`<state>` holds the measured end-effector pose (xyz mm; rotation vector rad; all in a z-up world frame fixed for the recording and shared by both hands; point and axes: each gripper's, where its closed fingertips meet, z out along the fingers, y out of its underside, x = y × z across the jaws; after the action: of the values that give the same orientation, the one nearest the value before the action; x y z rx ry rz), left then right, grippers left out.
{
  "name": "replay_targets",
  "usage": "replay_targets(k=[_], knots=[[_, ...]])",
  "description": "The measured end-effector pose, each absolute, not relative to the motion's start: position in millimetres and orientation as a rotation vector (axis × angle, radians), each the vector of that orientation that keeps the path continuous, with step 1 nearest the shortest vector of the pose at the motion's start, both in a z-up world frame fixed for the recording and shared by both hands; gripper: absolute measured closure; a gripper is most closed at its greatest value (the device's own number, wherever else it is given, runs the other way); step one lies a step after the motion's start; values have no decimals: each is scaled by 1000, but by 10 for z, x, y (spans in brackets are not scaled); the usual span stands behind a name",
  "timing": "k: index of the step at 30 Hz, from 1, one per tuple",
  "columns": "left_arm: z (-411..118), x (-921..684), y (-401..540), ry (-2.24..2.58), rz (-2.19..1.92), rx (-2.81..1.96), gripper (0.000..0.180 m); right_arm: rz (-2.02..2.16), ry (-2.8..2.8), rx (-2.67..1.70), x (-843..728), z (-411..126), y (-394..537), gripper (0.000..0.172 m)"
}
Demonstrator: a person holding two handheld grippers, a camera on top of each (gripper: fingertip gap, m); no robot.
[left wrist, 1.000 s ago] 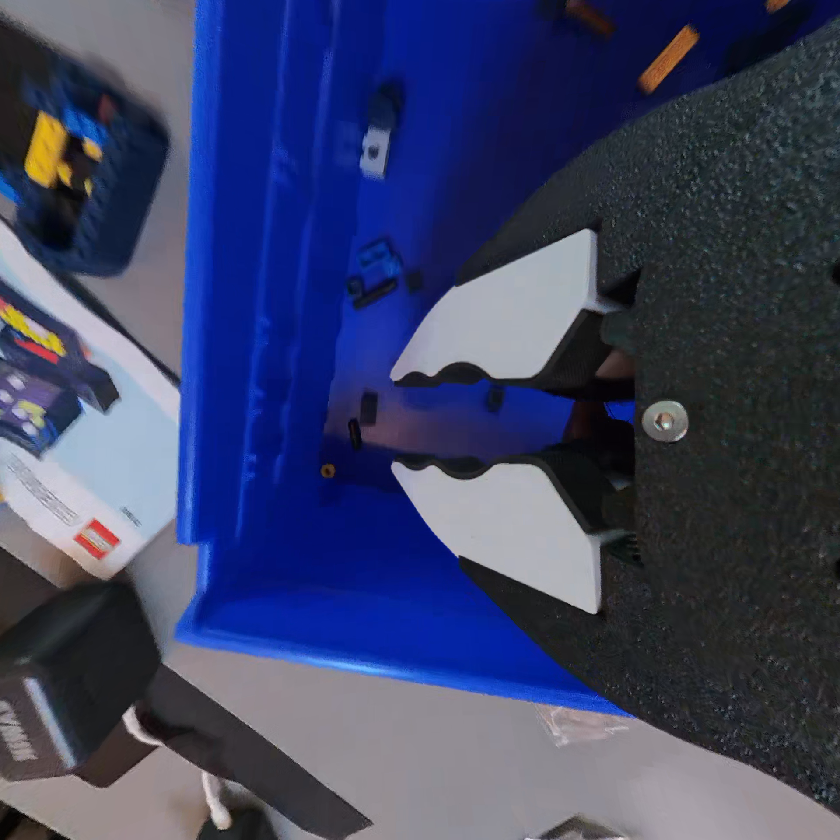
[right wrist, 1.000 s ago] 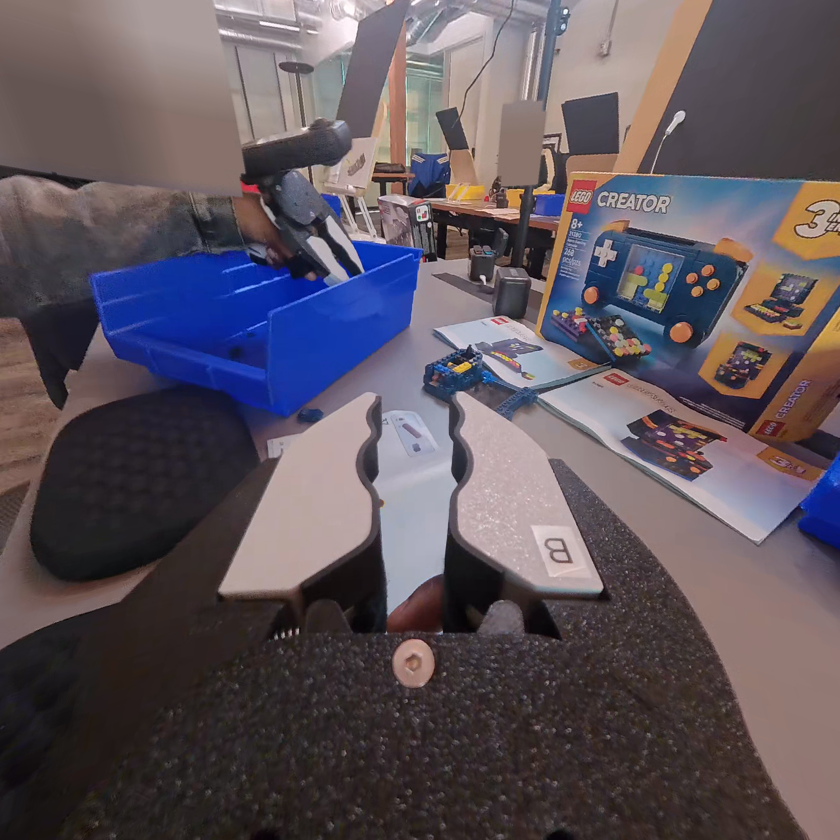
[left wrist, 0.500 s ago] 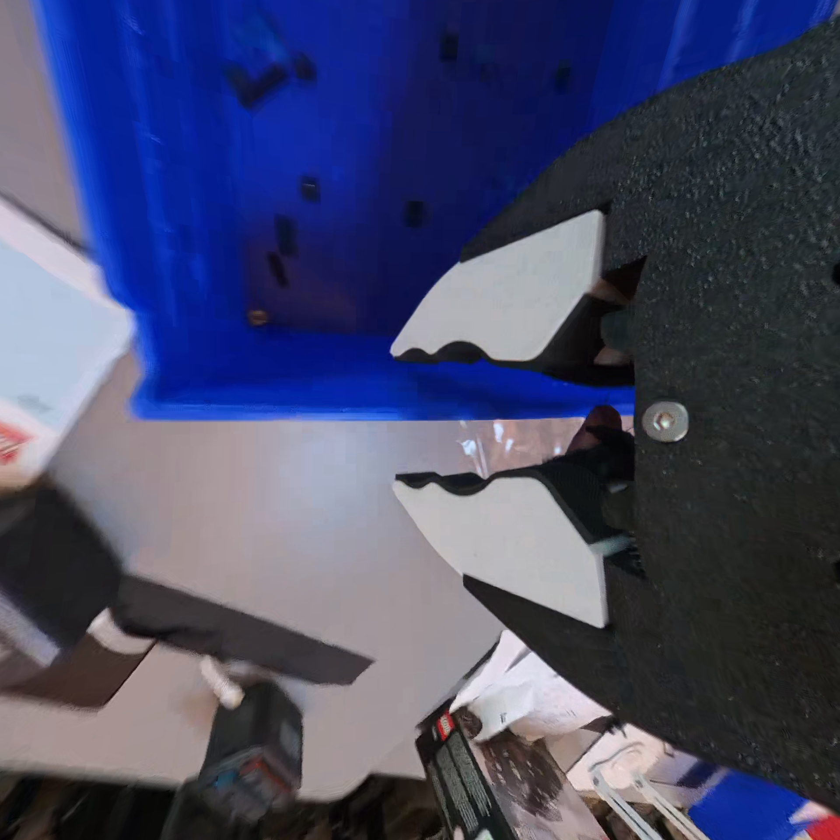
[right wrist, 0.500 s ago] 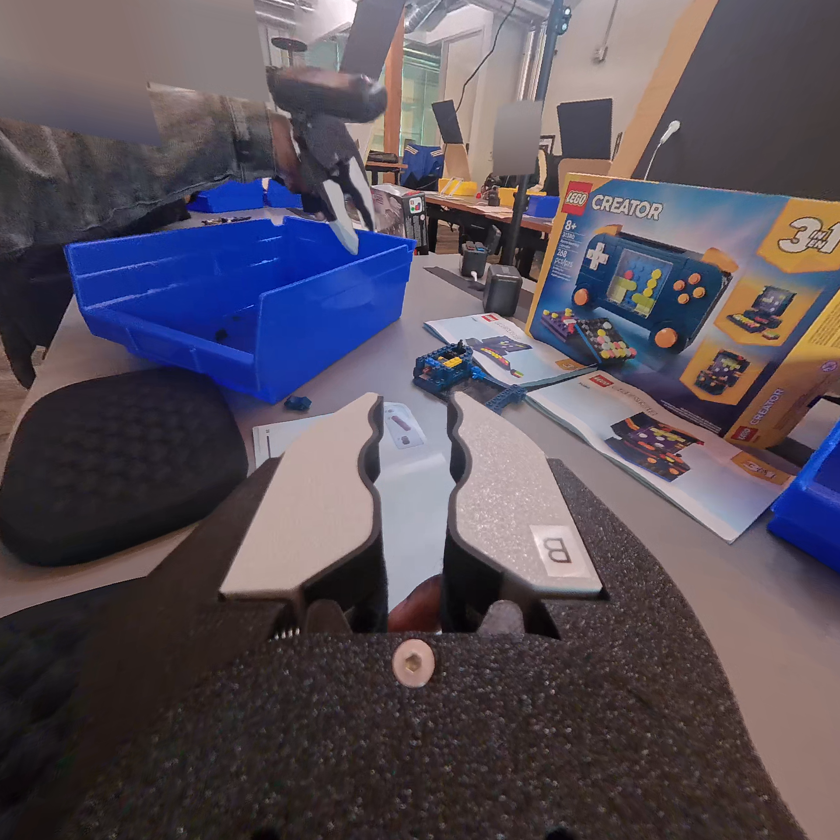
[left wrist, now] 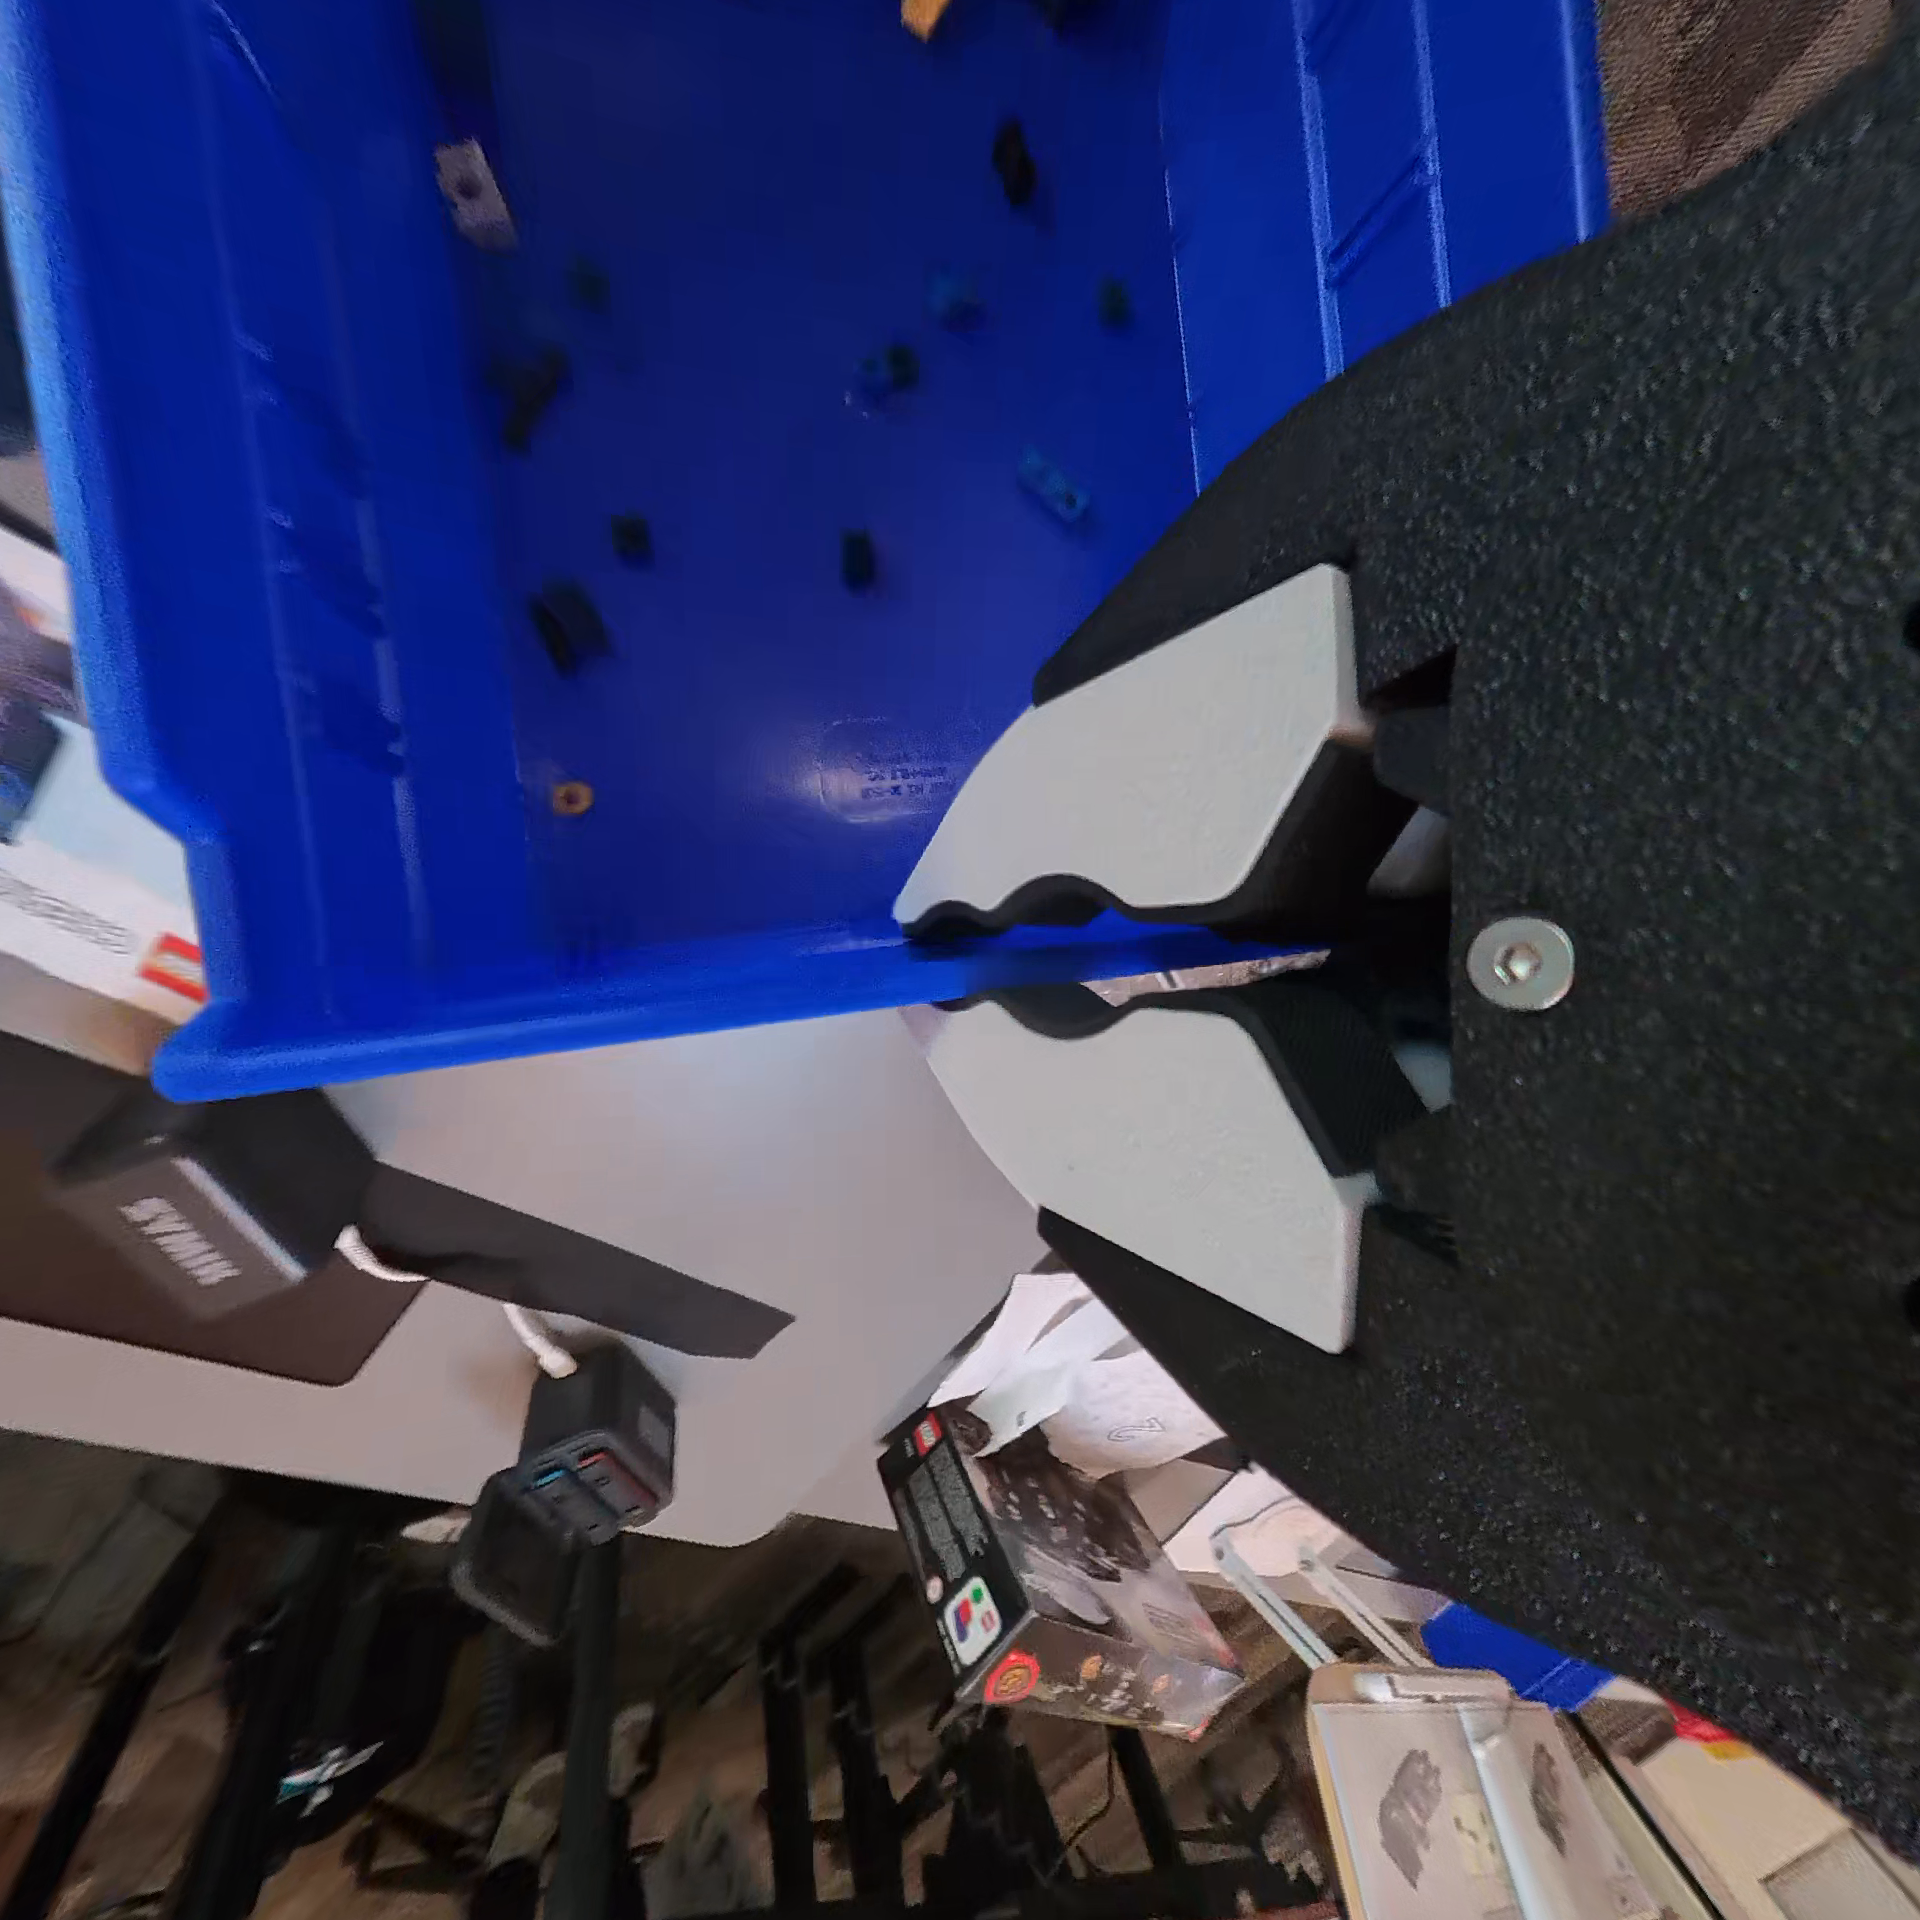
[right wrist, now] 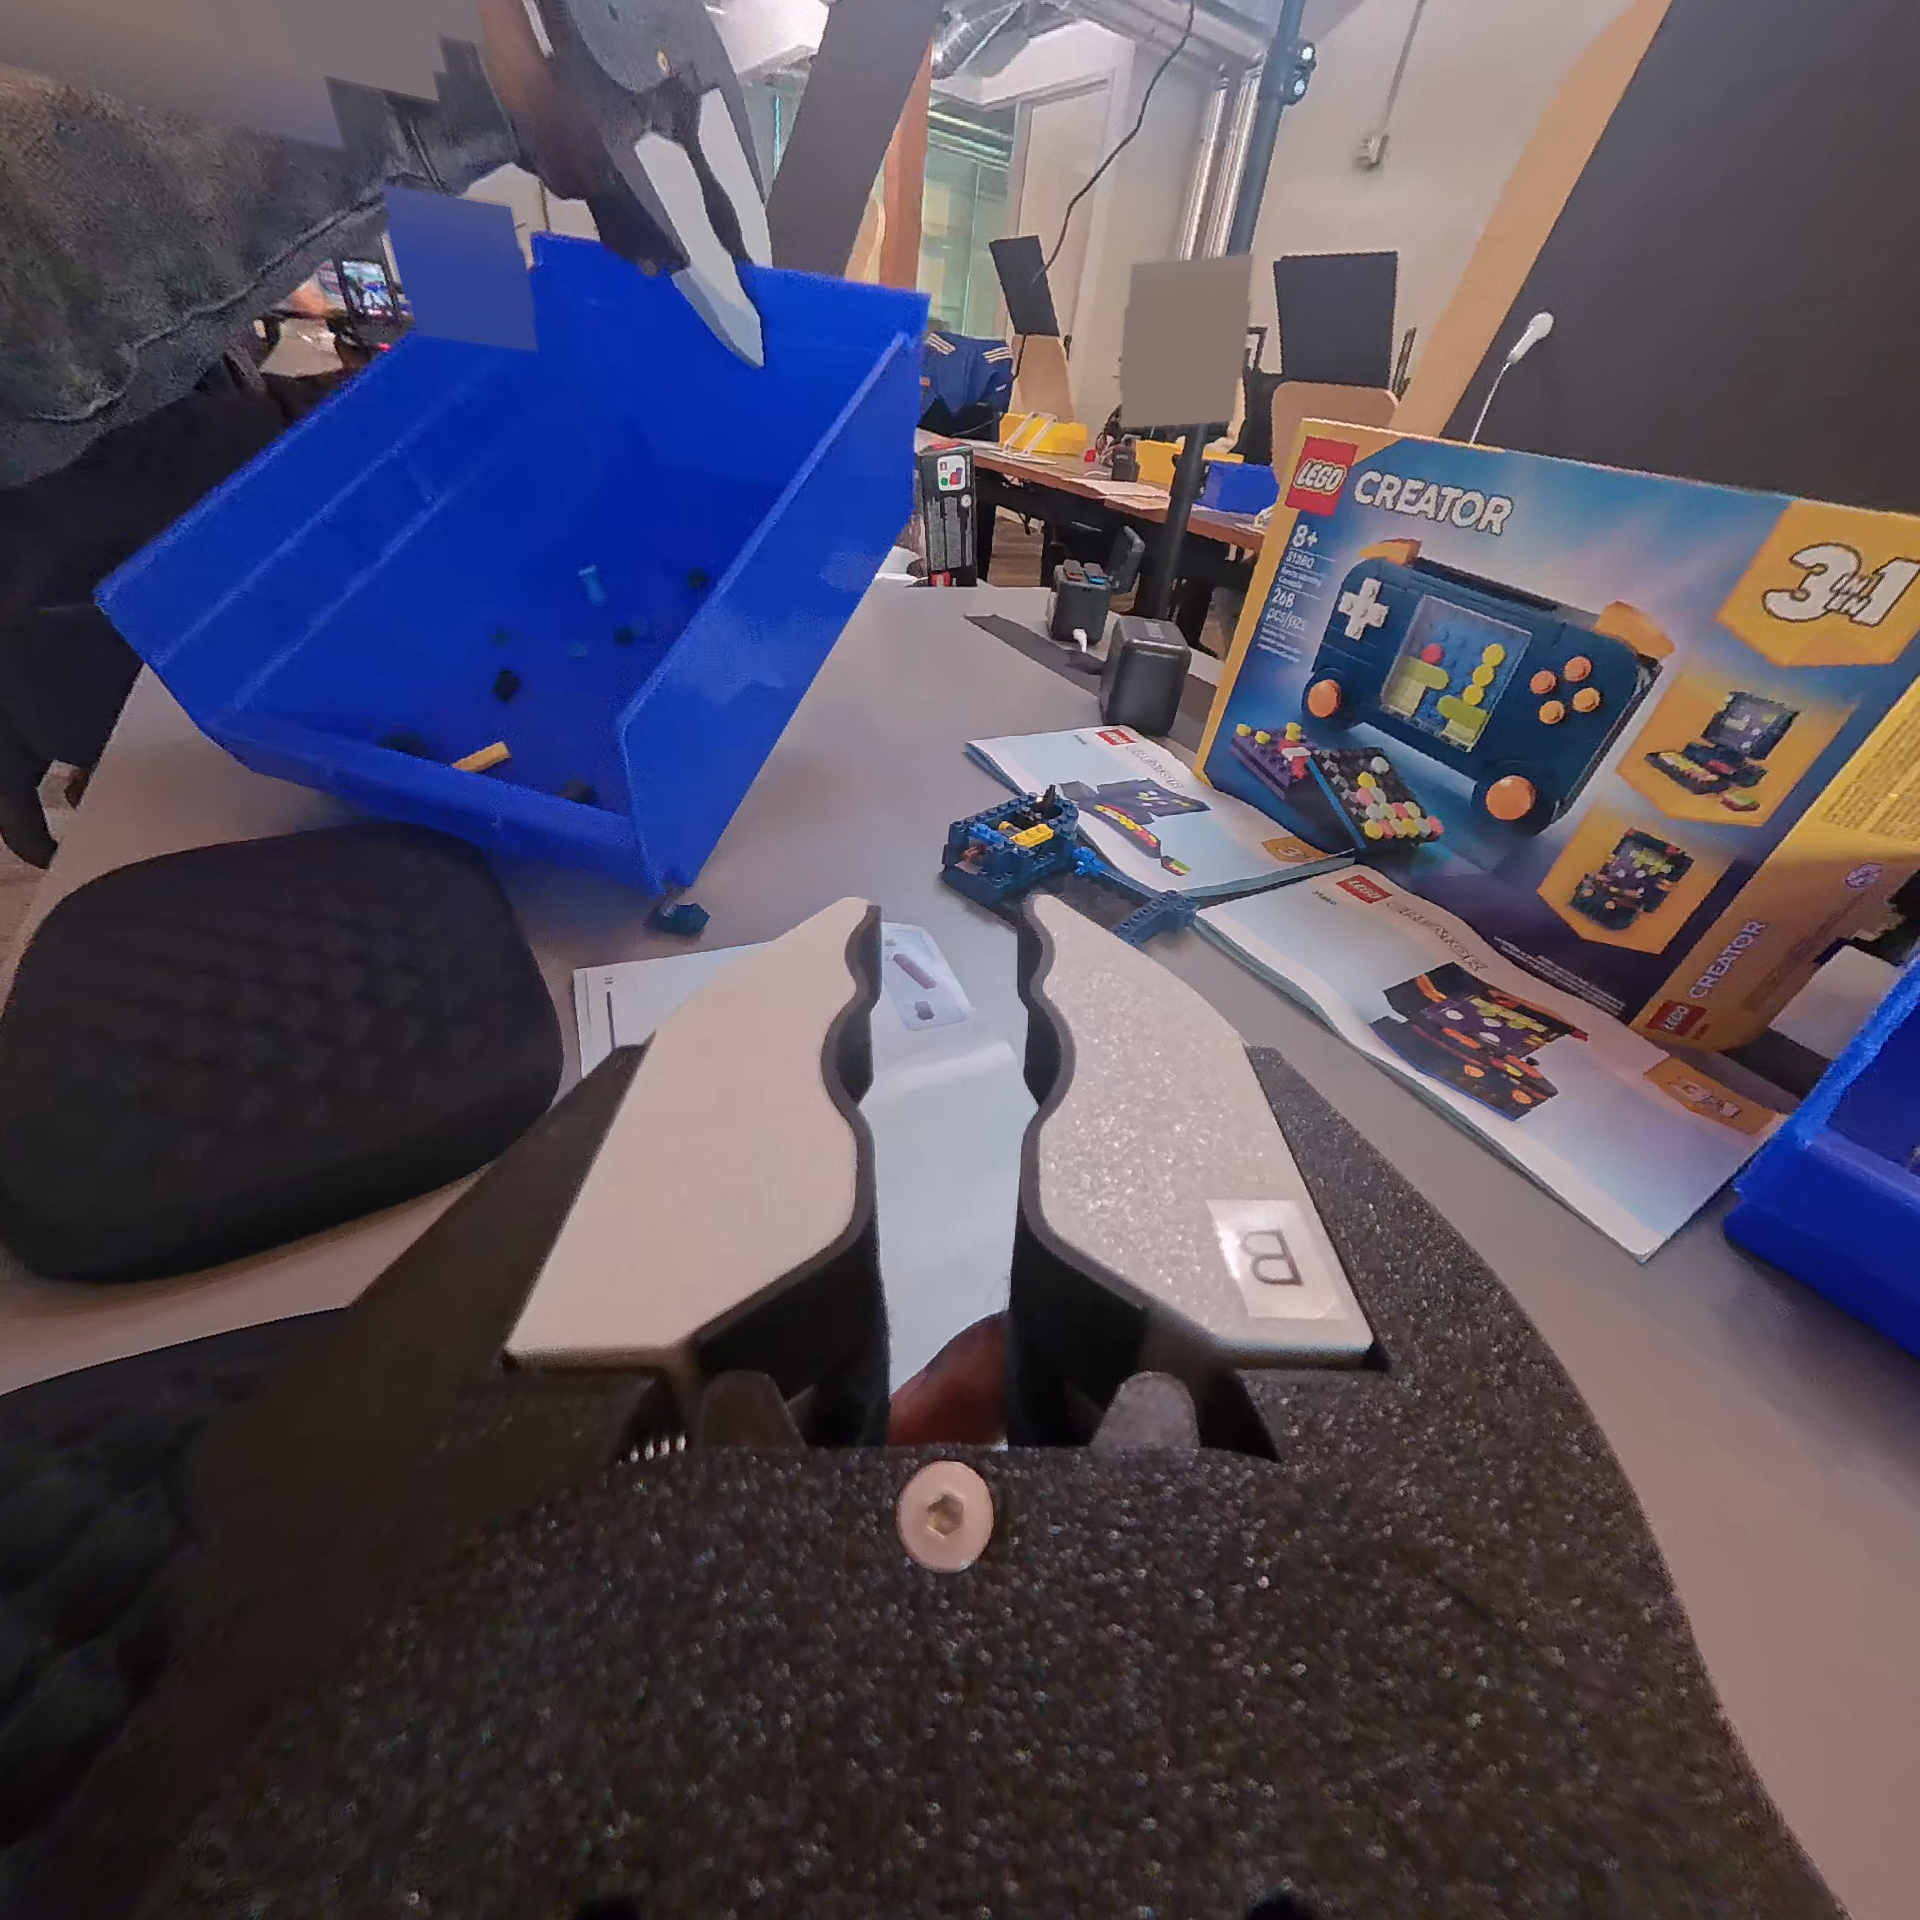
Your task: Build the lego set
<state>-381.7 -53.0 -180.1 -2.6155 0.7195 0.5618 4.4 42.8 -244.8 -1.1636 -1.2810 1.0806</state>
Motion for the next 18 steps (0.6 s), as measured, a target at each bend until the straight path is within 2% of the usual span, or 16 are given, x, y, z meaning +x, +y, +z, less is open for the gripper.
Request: replay_targets(k=[6, 12, 13, 15, 17, 18], knots=[[-1963, -3908, -450, 736, 525, -2584, 172, 1093, -1251, -1176, 64, -2439, 469, 148], [-2866, -4055, -291, 723, 244, -2685, 166, 1079, -1261, -1179, 61, -2458, 474, 148], [-2941, -4086, -238, 705, 248, -2660, 160, 1079, -1260, -1182, 63, -2464, 480, 148], [-2891, -4083, -171, 664, 252, -2591, 160, 1082, -1256, -1192, 65, -2475, 495, 148], [-2776, -4118, -154, 634, 359, -2541, 135, 1087, -1254, -1198, 66, -2480, 501, 148], [-2684, -4074, -161, 630, 405, -2502, 136, 1089, -1256, -1198, 64, -2480, 497, 148]])
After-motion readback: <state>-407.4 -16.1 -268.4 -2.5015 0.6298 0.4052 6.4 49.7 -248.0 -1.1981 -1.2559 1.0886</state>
